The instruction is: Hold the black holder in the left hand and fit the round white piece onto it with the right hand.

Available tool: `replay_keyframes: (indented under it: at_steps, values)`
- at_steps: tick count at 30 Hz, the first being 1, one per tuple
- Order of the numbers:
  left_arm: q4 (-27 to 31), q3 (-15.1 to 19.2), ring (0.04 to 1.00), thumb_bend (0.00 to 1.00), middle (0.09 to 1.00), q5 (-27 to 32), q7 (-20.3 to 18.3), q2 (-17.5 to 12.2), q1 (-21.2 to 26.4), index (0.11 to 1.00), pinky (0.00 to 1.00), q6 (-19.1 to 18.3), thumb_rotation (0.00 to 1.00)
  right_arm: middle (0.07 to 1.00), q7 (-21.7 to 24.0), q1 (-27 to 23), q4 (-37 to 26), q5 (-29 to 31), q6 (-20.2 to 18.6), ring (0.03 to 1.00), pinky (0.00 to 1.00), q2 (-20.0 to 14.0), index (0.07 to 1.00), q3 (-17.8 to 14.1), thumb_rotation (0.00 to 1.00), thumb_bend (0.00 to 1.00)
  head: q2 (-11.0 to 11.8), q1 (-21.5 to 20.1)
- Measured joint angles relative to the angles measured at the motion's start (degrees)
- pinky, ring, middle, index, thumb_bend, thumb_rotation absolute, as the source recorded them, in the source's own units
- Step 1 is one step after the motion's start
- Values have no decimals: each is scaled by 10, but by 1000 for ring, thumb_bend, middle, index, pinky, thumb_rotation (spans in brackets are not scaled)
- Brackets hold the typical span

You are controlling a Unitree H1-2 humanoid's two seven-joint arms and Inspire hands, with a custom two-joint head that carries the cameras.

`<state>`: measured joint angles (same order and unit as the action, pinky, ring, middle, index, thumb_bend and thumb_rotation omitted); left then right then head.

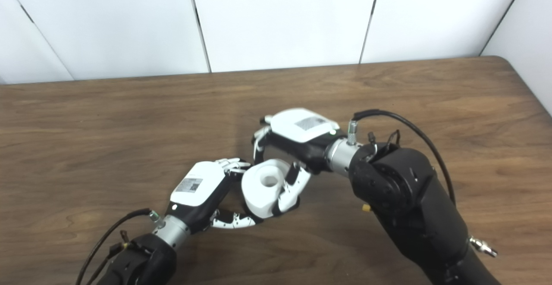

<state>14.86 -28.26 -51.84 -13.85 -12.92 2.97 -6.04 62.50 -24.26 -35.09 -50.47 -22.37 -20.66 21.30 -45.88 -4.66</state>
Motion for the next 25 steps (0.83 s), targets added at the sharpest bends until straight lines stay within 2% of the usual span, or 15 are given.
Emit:
replay_keyframes:
  at_steps: [8, 22, 25]
  values:
    - [0, 0, 870, 515, 813, 0, 0, 1, 0, 488, 858, 0, 50, 937, 39, -34, 0, 3, -7, 1000, 1000, -4, 720, 2, 398, 1000, -1, 0]
    - [0, 0, 877, 514, 818, -2, -1, 3, 0, 488, 854, -3, 50, 955, 41, -44, 0, 7, -19, 1000, 1000, -16, 730, 9, 389, 1000, 1, 3]
    - [0, 0, 874, 514, 816, -2, -1, 2, 1, 488, 854, -3, 51, 961, 41, -51, 0, 10, -20, 1000, 1000, -17, 743, 12, 413, 1000, 1, 3]
